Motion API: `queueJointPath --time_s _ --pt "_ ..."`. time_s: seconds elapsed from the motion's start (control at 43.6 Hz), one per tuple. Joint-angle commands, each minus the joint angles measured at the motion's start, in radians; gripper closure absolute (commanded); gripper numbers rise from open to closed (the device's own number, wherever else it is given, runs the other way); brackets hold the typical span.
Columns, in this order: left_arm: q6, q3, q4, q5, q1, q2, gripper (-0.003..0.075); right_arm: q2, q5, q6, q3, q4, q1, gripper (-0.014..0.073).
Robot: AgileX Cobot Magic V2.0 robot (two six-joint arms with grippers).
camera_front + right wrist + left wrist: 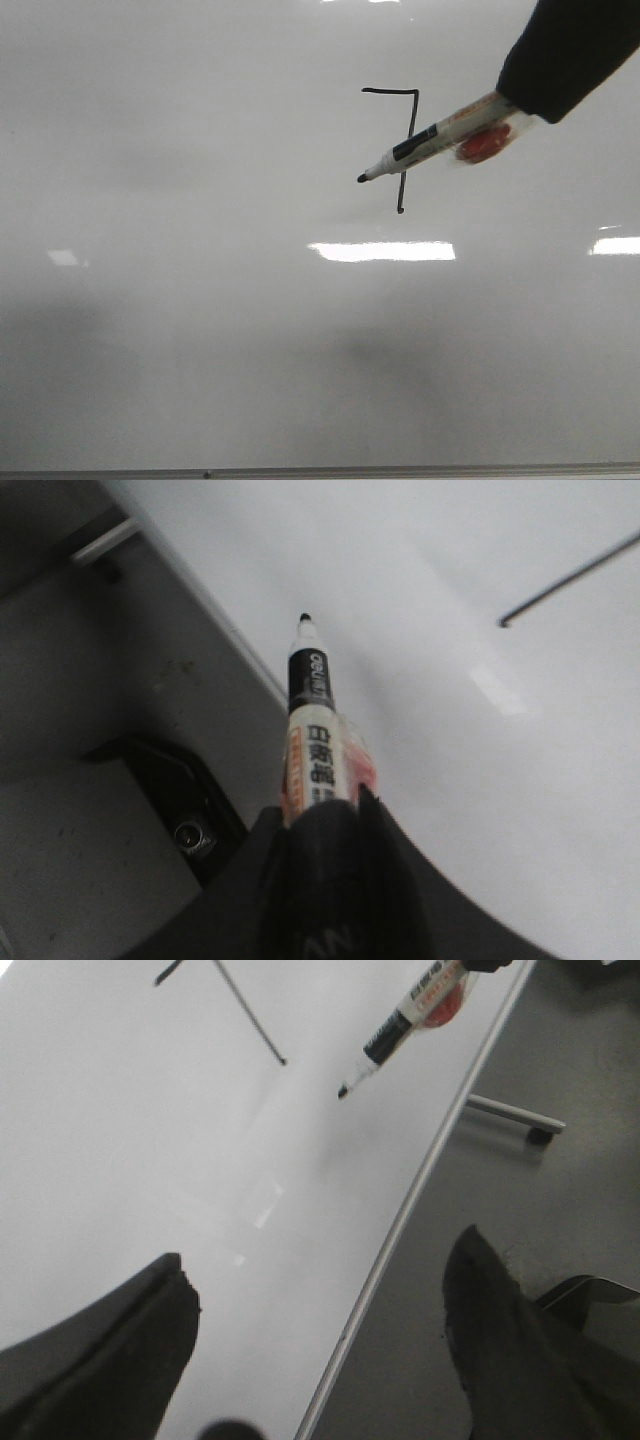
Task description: Write number 7 on whiteboard
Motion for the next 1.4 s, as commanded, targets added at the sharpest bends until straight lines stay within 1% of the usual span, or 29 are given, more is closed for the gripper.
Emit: queueJointPath --time_s 0.0,0.069,0.138,0.321,0.459,0.619,0.711,0.848,0.963,1.123,1.192,1.238,1.261,1.376 --pt "0.114 -0.026 -0.106 -0.047 -0.051 0.024 0.0164 -0.078 0.106 -0.235 -0.027 0.137 0.001 0.0659" --pt "0.129 -0.029 -0.115 -0.045 -0.092 0.055 0.0164 -0.102 0.139 -0.296 -0.027 0.192 0.001 0.0659" --pt "0.129 -0.045 -0.115 -0.042 -0.131 0.092 0.0164 -0.118 0.152 -0.327 -0.027 0.224 0.001 0.0659" --pt "0.131 -0.111 -0.116 -0.042 -0.218 0.201 0.0164 -0.120 0.153 -0.329 -0.027 0.232 0.001 0.0659" --pt "0.131 -0.144 -0.128 -0.042 -0.250 0.265 0.0166 -0.120 0.153 -0.329 -0.027 0.232 0.001 0.0659" --pt "0.136 -0.160 -0.164 -0.044 -0.256 0.317 0.0188 -0.120 0.153 -0.329 -0.027 0.232 0.001 0.0659" --pt "0.136 -0.163 -0.166 -0.044 -0.256 0.325 0.0244 -0.120 0.153 -0.329 -0.027 0.232 0.001 0.0659" --pt "0.136 -0.163 -0.166 -0.044 -0.256 0.325 0.0397 -0.120 0.152 -0.329 -0.027 0.232 0.001 0.0659" --pt "0.136 -0.163 -0.166 -0.043 -0.256 0.325 0.0496 -0.120 0.152 -0.329 -0.027 0.232 0.001 0.0659" --pt "0.136 -0.163 -0.166 -0.043 -0.256 0.325 0.0588 -0.120 0.144 -0.329 -0.027 0.232 0.001 0.0648" --pt "0.136 -0.163 -0.166 -0.043 -0.256 0.325 0.0610 -0.120 0.145 -0.329 -0.027 0.232 0.001 0.0578" --pt "0.136 -0.163 -0.166 -0.043 -0.256 0.325 0.0617 -0.120 0.147 -0.329 -0.027 0.232 0.001 0.0494" --pt "0.136 -0.163 -0.166 -0.043 -0.256 0.325 0.0620 -0.120 0.148 -0.329 -0.027 0.232 0.001 0.0452" --pt "0.134 -0.163 -0.166 -0.043 -0.256 0.325 0.0623 -0.120 0.146 -0.324 -0.027 0.232 0.001 0.0189"
